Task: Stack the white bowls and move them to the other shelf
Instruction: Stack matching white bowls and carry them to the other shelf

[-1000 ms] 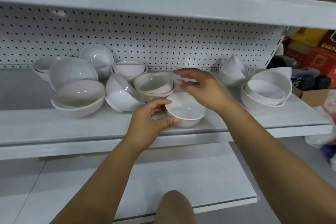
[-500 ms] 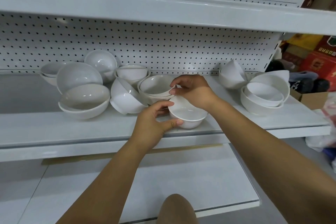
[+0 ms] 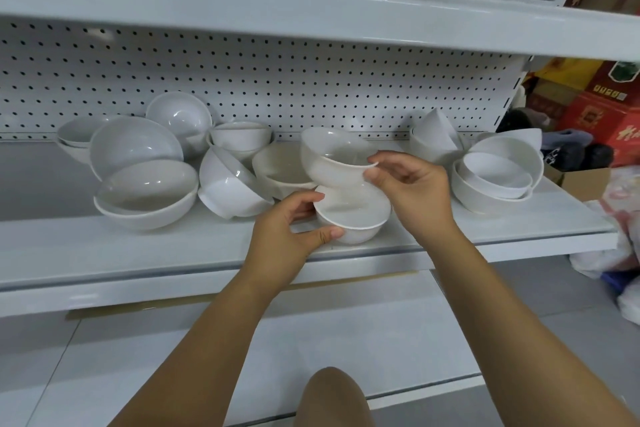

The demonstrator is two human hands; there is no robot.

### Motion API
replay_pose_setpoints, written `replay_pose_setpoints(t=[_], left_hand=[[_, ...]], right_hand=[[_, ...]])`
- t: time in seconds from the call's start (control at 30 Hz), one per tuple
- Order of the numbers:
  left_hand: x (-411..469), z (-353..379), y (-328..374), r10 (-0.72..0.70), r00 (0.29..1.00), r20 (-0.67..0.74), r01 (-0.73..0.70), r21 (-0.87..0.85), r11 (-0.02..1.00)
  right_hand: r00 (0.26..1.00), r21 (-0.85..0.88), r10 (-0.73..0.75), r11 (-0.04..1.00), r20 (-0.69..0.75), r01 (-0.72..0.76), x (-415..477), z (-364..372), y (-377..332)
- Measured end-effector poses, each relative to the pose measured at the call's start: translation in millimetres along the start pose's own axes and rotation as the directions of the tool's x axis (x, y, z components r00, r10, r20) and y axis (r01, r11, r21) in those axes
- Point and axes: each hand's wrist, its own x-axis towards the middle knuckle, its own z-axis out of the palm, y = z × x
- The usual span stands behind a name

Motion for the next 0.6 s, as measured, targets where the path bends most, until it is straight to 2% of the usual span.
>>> replay_pose_setpoints(t=[0.23, 0.6], left_hand=[[-4, 3, 0, 0.022, 1.0, -0.004, -0.021, 0.043, 0.999], [-9, 7, 3, 0.059, 0.998, -0.03, -0.058, 0.01, 0.998]], right_hand=[[0.999, -0.02, -0.002, 1.0, -0.051, 0.001, -28, -27, 3], [1.0, -0.063, 0.002, 0.998, 0.01, -0.001, -39, -30, 12]])
